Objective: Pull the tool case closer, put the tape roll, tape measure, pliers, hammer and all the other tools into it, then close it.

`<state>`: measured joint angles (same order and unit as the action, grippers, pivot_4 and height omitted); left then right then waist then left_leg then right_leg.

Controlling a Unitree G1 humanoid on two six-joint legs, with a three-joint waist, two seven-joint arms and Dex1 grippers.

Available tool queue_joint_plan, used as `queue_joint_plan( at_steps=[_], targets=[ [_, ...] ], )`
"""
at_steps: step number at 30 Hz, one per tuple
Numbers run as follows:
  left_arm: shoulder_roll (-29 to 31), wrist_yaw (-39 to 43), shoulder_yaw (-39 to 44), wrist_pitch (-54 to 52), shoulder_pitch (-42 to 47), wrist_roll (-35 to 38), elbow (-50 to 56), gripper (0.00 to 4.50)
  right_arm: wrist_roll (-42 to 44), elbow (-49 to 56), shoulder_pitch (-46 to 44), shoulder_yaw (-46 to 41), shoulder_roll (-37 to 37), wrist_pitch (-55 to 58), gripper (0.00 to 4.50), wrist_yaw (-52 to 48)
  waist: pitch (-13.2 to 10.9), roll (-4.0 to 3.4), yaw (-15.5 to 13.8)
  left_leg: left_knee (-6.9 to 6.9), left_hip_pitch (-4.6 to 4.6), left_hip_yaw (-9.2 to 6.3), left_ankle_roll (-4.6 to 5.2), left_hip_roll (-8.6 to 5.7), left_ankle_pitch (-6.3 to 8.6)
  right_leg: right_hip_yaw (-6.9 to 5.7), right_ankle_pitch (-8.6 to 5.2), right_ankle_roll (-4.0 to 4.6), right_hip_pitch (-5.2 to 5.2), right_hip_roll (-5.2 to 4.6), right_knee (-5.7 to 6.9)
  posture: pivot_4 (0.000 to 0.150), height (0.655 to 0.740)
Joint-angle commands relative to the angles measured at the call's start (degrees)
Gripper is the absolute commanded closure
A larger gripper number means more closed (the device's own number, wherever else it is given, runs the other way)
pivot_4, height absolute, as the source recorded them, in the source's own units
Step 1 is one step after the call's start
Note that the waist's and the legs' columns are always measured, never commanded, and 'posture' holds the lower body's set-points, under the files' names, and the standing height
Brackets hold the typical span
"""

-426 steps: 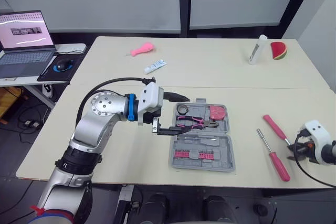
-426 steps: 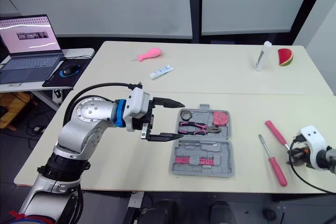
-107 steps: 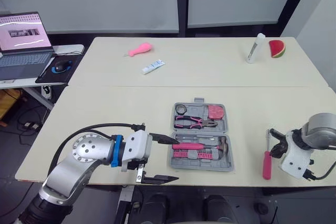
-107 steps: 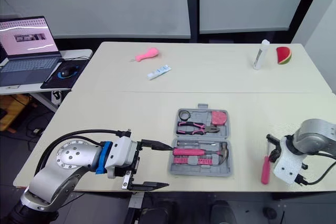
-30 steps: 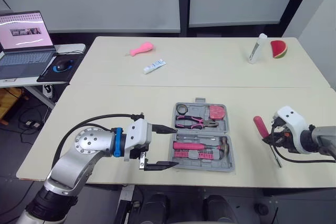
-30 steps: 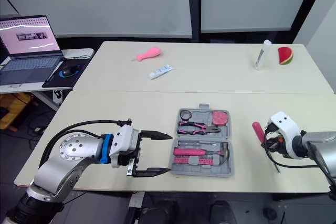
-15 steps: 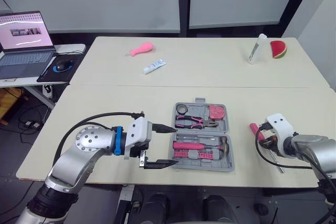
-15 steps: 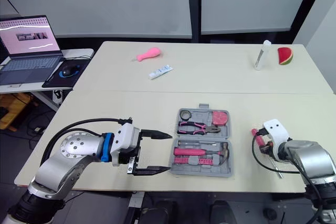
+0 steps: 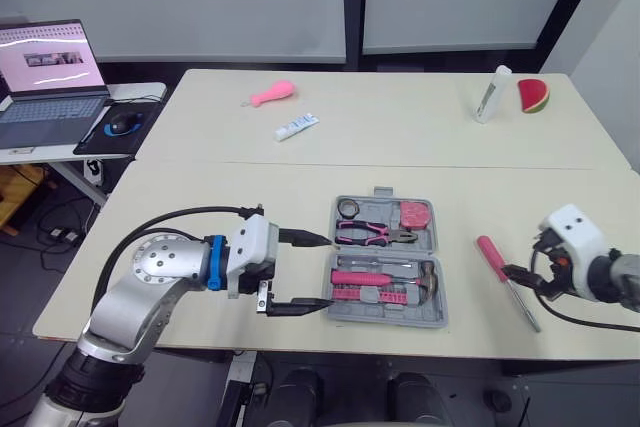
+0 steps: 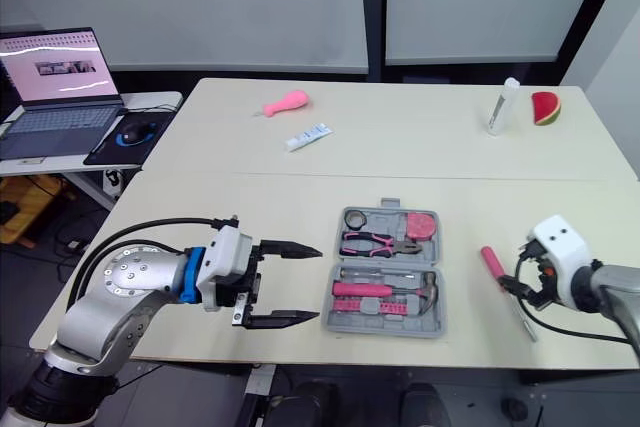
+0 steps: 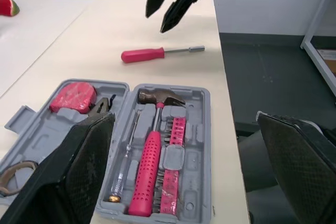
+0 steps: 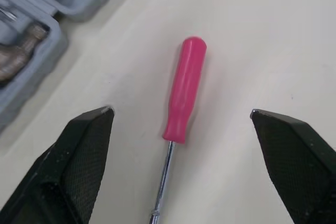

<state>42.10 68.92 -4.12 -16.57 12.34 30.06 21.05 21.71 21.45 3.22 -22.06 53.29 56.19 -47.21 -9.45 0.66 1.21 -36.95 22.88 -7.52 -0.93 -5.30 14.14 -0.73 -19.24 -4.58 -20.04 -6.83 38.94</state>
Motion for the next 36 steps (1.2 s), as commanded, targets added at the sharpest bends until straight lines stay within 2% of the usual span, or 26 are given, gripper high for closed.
queue_joint_plan(
  at_steps=[1, 6, 11, 19, 23, 28, 35, 36],
  targets=[
    [-0.03, 0.73, 2.81, -0.56, 2.23, 3.24, -0.21, 0.00, 4.00, 3.08, 5.30, -10.78, 0.15, -5.75, 0.05, -6.87, 0.00, -0.01, 0.00, 0.00, -0.01, 0.00, 0.00, 0.00, 0.00, 0.00, 0.00, 0.00, 0.01, 0.00, 0.00, 0.150, 0.7400],
    [0.67, 3.35, 3.21, 0.19, 4.02, 3.19, -3.04, 0.00, 6.44, 5.73, 15.36, -20.93, -2.67, -11.14, 0.05, -11.73, 0.00, 0.01, 0.13, 0.01, -0.02, 0.02, 0.00, 0.02, 0.00, -0.01, 0.00, 0.00, 0.05, 0.02, -0.03, 0.150, 0.7400],
    [-0.60, 4.11, 1.75, 1.66, 5.18, 1.85, -4.43, 0.00, 3.07, 6.90, 19.13, -16.91, -6.78, -17.68, 0.05, -7.98, 0.00, 0.01, 0.35, 0.01, -0.10, 0.03, 0.00, 0.05, 0.00, 0.04, 0.00, 0.00, 0.07, 0.04, 0.01, 0.150, 0.7400],
    [-1.62, 3.04, 0.42, 0.70, 6.58, 1.08, -3.02, 0.00, -5.07, -0.64, 12.77, -0.56, -9.81, -23.70, 0.05, 0.05, 0.00, 0.02, 0.44, 0.00, -0.08, 0.02, -0.02, 0.02, -0.01, 0.04, 0.00, 0.00, 0.05, 0.02, 0.01, 0.150, 0.7400],
    [-1.39, 2.44, 0.00, 1.41, 6.64, -0.15, -3.11, 0.00, -7.71, -7.39, 6.15, 6.03, -10.17, -21.97, 0.05, 3.33, 0.00, 0.01, 0.44, -0.01, -0.08, 0.03, -0.03, 0.01, -0.02, 0.06, 0.00, 0.00, 0.03, 0.01, 0.01, 0.150, 0.7400],
    [-1.58, 2.03, 0.11, 1.13, 6.61, -0.48, -2.67, 0.00, -9.16, -14.55, 0.40, 9.07, -12.04, -21.28, 0.05, 7.30, 0.00, 0.02, 0.40, 0.00, -0.06, 0.02, -0.11, -0.01, -0.06, 0.06, 0.00, 0.01, 0.03, 0.00, -0.01, 0.150, 0.7400],
    [-1.29, 1.79, 0.14, 1.06, 6.26, -0.74, -2.22, 0.00, -9.09, -16.50, -0.04, 11.07, -14.19, -19.56, 0.05, 9.85, 0.01, 0.02, 0.39, 0.00, -0.06, 0.01, -0.11, 0.00, -0.06, 0.07, 0.00, 0.00, 0.02, 0.00, -0.01, 0.150, 0.7400],
    [-1.28, 1.75, 0.13, 1.03, 6.27, -0.74, -2.20, 0.00, -8.84, -16.57, -0.03, 10.80, -14.51, -19.47, 0.43, 10.21, 0.01, 0.03, 0.39, 0.00, -0.06, 0.00, -0.10, 0.00, -0.05, 0.06, 0.00, 0.00, 0.03, 0.00, -0.01, 0.150, 0.7400]
  ],
)
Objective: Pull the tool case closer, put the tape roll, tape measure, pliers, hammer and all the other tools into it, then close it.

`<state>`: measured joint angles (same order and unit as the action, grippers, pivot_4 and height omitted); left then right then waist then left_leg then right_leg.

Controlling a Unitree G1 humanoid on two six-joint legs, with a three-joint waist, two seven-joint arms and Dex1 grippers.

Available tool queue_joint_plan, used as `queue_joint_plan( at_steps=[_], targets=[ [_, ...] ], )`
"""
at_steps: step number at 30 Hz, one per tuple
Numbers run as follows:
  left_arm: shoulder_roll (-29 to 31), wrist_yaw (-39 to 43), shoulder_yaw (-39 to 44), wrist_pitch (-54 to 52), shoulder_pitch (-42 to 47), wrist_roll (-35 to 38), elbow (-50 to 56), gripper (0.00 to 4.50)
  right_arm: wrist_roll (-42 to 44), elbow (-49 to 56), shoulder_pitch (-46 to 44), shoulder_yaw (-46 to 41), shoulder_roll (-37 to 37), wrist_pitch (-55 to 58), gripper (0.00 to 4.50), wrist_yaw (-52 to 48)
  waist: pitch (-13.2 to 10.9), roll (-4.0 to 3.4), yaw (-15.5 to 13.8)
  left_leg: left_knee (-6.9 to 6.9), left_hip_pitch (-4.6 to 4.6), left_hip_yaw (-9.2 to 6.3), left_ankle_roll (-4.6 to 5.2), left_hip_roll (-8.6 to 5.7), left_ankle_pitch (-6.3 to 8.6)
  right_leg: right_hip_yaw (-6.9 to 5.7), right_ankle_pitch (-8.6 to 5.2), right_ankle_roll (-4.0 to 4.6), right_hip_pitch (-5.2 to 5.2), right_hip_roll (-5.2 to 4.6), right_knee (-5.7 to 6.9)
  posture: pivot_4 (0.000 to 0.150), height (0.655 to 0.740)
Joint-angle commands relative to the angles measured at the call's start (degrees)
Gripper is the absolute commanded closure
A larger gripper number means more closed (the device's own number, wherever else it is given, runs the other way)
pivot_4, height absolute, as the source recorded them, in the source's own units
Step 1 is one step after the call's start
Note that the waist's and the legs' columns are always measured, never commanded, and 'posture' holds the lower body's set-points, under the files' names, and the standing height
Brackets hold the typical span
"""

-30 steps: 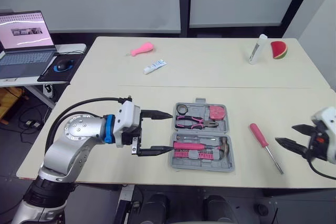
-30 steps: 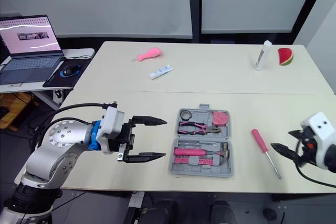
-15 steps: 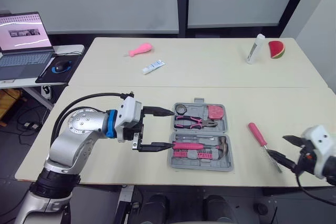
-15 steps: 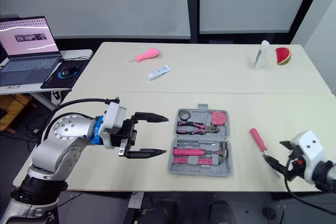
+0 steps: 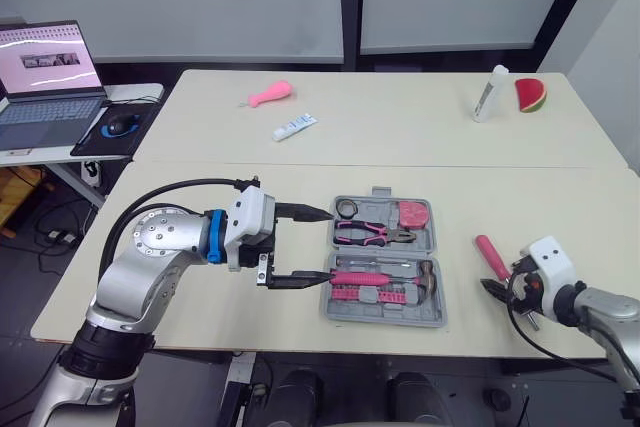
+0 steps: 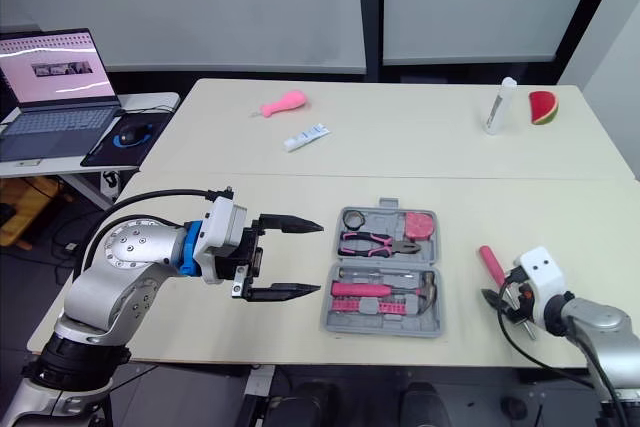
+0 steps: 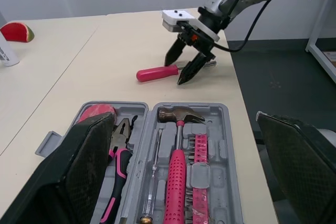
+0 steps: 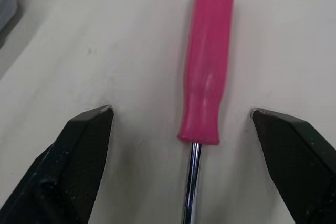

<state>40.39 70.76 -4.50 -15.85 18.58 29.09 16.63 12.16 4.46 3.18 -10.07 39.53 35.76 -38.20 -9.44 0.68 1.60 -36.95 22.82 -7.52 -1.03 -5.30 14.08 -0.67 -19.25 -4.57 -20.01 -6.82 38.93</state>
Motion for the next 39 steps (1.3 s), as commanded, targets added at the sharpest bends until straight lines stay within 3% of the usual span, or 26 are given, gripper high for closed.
queue_joint_plan(
  at_steps=[1, 5, 7, 16, 32, 39],
  targets=[
    [0.42, -0.14, 0.51, 0.24, 0.11, 0.24, 2.22, 0.00, 0.42, 0.23, 0.46, -0.72, -0.51, 0.35, 0.64, 0.94, 0.00, 0.00, 0.00, 0.00, 0.00, -0.02, 0.01, 0.01, 0.00, -0.01, 0.00, 0.00, 0.00, 0.01, 0.00, 0.150, 0.7400],
    [0.28, -0.05, 0.29, 0.70, 0.20, -0.26, 1.70, 0.00, -0.58, -0.82, 1.08, -0.01, -0.56, -1.48, 1.96, 1.45, 0.01, 0.01, 0.00, 0.00, -0.01, -0.01, 0.02, 0.01, 0.01, 0.00, 0.00, 0.00, 0.00, 0.01, 0.01, 0.150, 0.7400],
    [0.18, -0.03, 0.19, 0.70, 0.38, -0.40, 1.54, 0.00, -0.86, -1.38, 0.95, 0.14, -0.81, -1.98, 2.40, 1.82, 0.01, 0.01, 0.01, 0.00, -0.01, -0.02, 0.03, 0.01, 0.02, -0.01, 0.00, 0.00, 0.00, 0.02, 0.01, 0.150, 0.7400],
    [0.00, 0.50, -0.74, 0.81, 0.01, -1.04, 1.65, 0.00, -1.76, -4.07, 0.49, 0.95, -2.09, -5.09, 3.71, 3.00, 0.09, 0.14, 0.07, 0.01, -0.03, -0.02, 0.06, 0.02, 0.04, 0.00, 0.00, 0.00, 0.01, 0.04, 0.01, 0.150, 0.7400],
    [1.44, 0.05, 0.34, 1.18, -2.87, -0.96, 2.97, 0.00, -2.51, -6.26, -1.54, 1.18, -1.74, -8.78, 3.76, 2.71, 0.27, 0.44, 0.21, 0.01, -0.14, -0.03, 0.08, 0.04, 0.05, 0.04, 0.01, 0.01, 0.08, 0.07, 0.02, 0.150, 0.7400],
    [1.68, -0.05, 0.77, 2.34, -4.30, -1.08, 3.21, 0.00, -1.27, 5.57, -1.09, 2.67, 3.70, -4.93, 3.76, -2.35, 0.16, 0.25, 0.15, 0.01, -0.02, -0.01, 0.08, 0.01, 0.05, 0.06, 0.01, 0.01, -0.05, 0.04, 0.02, 0.150, 0.7400]
  ],
)
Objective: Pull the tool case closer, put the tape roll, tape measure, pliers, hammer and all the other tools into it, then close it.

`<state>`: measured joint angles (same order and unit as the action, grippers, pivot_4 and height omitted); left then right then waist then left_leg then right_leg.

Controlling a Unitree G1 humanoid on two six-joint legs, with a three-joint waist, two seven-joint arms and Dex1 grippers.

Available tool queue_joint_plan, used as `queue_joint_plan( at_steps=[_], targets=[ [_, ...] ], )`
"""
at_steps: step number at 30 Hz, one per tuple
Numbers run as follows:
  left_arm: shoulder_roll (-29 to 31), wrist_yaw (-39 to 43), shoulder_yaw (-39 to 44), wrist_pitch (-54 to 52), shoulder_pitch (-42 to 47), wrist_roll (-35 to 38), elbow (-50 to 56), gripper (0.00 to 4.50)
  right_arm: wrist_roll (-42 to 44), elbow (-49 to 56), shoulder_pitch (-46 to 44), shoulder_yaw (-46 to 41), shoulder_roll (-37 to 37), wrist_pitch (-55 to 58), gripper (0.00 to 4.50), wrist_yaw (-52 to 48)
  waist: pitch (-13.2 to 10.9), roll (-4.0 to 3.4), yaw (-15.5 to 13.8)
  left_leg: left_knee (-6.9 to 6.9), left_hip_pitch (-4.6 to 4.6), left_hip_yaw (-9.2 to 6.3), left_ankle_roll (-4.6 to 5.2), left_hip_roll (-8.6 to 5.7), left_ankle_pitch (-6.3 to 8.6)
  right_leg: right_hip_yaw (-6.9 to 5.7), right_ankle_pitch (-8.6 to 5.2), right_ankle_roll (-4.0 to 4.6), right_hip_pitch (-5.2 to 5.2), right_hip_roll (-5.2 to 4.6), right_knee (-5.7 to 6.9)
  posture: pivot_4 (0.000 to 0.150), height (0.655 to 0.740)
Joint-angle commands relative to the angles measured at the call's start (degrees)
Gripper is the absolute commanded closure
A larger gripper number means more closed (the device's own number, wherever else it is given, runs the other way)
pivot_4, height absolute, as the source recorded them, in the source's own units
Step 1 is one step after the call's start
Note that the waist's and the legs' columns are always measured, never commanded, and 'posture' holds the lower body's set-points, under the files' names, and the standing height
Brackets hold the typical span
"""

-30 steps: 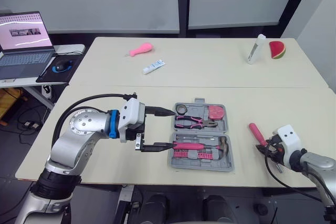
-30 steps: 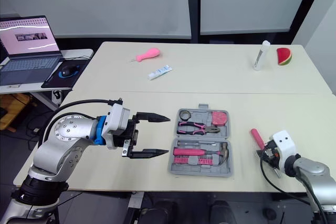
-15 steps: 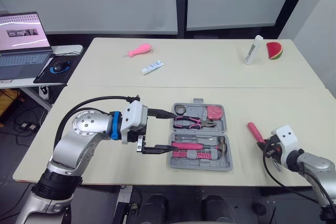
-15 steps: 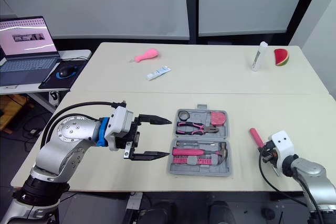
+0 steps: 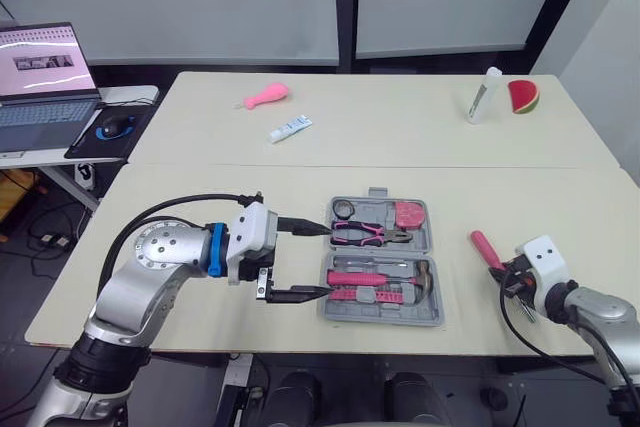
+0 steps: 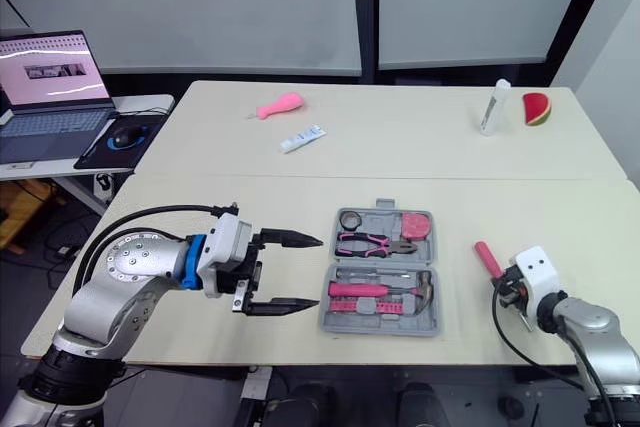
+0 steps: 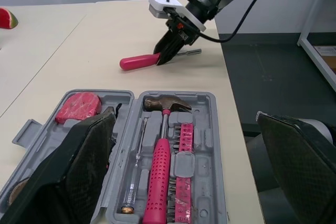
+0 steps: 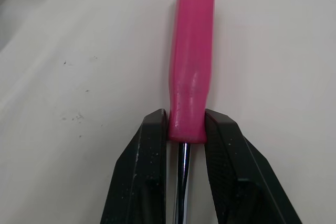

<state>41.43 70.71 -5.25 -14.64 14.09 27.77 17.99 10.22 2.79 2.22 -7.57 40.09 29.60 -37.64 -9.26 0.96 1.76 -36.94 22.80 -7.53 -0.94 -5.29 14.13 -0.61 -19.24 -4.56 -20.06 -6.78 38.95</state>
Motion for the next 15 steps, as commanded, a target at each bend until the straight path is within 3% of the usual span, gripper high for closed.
queue_joint_plan(
  at_steps=[1, 15],
  targets=[
    [0.54, -0.04, 1.60, 1.25, 0.53, 0.25, 1.46, 0.00, 0.49, 8.84, -0.27, 0.90, 4.47, 1.55, 3.76, -4.13, -0.03, -0.05, 0.00, 0.00, 0.02, -0.01, 0.00, 0.00, 0.00, -0.01, 0.00, 0.00, -0.02, 0.00, 0.00, 0.150, 0.7400],
    [2.48, 2.52, 2.78, 4.77, -1.84, -0.21, -0.79, 0.00, 7.10, 29.69, -4.35, 5.33, 18.83, 14.06, 3.76, -16.89, -0.04, -0.03, -0.11, 0.00, 0.07, -0.03, 0.01, 0.01, 0.01, -0.07, -0.01, -0.01, -0.01, -0.02, -0.05, 0.150, 0.7400]
  ],
)
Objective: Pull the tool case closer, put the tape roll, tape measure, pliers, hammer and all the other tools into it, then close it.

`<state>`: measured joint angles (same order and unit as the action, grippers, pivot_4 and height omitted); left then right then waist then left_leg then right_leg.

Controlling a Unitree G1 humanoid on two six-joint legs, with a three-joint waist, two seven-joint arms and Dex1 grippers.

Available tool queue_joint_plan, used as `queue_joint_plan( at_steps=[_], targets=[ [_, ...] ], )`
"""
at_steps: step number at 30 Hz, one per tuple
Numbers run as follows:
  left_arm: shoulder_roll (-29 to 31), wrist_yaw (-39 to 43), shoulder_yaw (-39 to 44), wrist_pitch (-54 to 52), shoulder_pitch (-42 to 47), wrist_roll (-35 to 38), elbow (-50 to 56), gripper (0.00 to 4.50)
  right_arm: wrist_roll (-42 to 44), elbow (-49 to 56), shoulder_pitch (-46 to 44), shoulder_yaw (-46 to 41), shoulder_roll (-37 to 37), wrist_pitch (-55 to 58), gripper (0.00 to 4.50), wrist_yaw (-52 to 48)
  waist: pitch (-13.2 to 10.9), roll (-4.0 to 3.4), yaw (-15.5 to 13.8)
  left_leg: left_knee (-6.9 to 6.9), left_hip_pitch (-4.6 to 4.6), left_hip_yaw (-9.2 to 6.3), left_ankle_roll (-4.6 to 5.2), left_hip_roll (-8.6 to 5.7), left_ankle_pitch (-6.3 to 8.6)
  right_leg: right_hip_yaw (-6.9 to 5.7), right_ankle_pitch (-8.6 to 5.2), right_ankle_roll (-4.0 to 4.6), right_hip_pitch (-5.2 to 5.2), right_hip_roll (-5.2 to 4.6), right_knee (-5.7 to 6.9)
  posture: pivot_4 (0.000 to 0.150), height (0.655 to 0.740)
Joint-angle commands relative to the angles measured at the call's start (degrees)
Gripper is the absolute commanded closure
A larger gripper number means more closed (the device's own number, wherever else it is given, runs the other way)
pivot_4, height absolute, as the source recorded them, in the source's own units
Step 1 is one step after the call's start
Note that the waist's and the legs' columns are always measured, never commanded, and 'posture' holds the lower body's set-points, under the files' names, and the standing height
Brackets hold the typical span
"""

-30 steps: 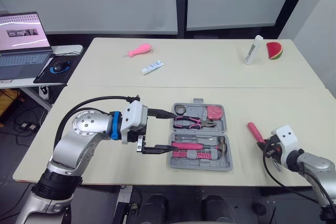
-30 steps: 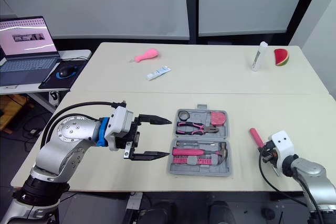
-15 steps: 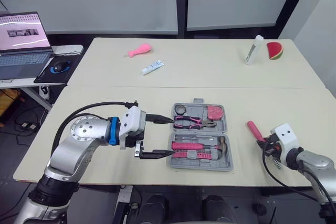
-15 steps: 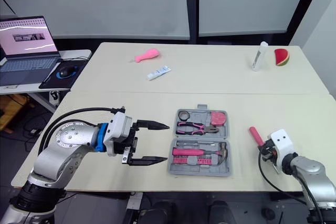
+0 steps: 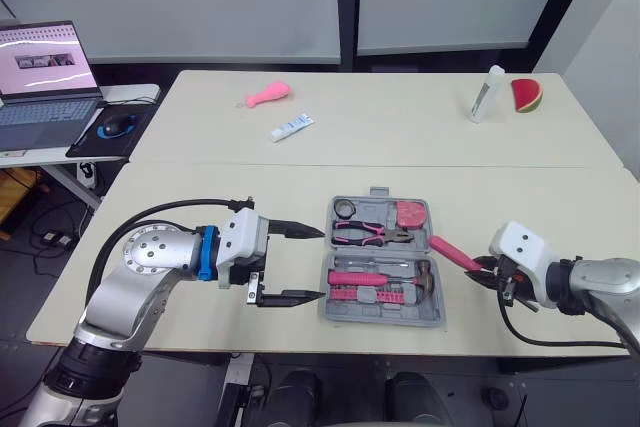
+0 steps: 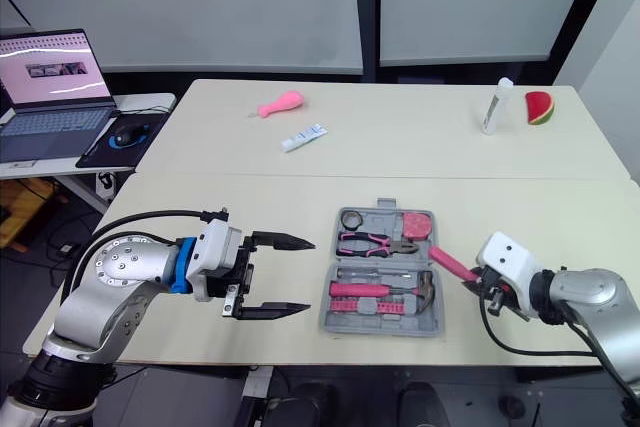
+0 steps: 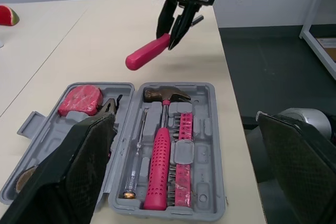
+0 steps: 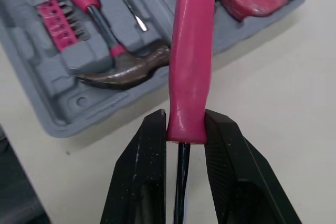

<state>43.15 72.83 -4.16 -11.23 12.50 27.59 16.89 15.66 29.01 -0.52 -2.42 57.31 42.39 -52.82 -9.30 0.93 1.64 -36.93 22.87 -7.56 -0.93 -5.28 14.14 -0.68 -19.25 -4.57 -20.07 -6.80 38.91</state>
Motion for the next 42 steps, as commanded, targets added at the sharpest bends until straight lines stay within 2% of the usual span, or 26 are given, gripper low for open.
queue_joint_plan(
  at_steps=[1, 12, 21, 30, 36, 42],
  targets=[
    [0.88, 0.49, 1.69, 1.52, -0.51, -0.09, 0.31, 0.00, 1.54, 4.00, -2.06, 0.77, 2.30, 1.14, 3.76, -2.12, 0.00, 0.00, -0.01, 0.01, 0.00, 0.00, 0.00, 0.00, 0.00, -0.01, 0.00, 0.00, 0.00, 0.00, 0.00, 0.150, 0.7400],
    [2.08, 1.21, 1.98, 1.69, -1.36, 0.12, 0.29, 0.00, 1.63, 8.85, -5.42, 7.40, 6.55, 3.05, 3.76, -4.60, -0.02, 0.03, -0.08, 0.00, 0.03, -0.03, 0.00, -0.01, 0.00, -0.03, 0.00, 0.00, -0.02, -0.02, -0.02, 0.150, 0.7400],
    [3.69, 2.99, 2.49, 1.61, -2.03, 0.53, -0.81, 0.00, 1.87, 12.91, -9.71, 13.56, 6.19, 6.17, 3.76, -4.90, -0.02, 0.02, -0.05, 0.01, 0.04, -0.02, 0.00, 0.00, 0.00, -0.01, 0.00, 0.00, -0.05, -0.02, -0.02, 0.150, 0.7400],
    [4.04, 5.12, 3.37, 3.41, -0.85, -0.21, -4.46, 0.00, -1.16, 11.19, -21.59, 24.77, 3.44, 8.90, 3.76, -6.07, -0.02, 0.03, 0.04, 0.01, 0.05, -0.04, 0.00, -0.01, 0.00, -0.01, 0.00, 0.00, -0.10, -0.02, -0.01, 0.150, 0.7400],
    [4.64, 7.45, 2.70, 6.19, -1.89, -1.92, -6.72, 0.00, -5.20, 9.81, -30.34, 34.87, -2.33, 10.61, 3.76, -6.32, -0.02, 0.03, 0.19, 0.03, 0.05, -0.06, -0.01, 0.00, 0.00, 0.00, 0.00, 0.00, -0.15, -0.01, 0.01, 0.150, 0.7400],
    [6.19, 9.81, 2.88, 7.52, -3.58, -2.52, -7.32, 0.00, -9.96, 6.44, -35.29, 41.80, -5.27, 10.01, 3.76, -7.21, -0.02, 0.03, 0.08, 0.01, 0.07, -0.08, -0.01, -0.05, 0.00, 0.00, 0.00, 0.00, -0.18, -0.05, -0.01, 0.150, 0.7400]
  ],
)
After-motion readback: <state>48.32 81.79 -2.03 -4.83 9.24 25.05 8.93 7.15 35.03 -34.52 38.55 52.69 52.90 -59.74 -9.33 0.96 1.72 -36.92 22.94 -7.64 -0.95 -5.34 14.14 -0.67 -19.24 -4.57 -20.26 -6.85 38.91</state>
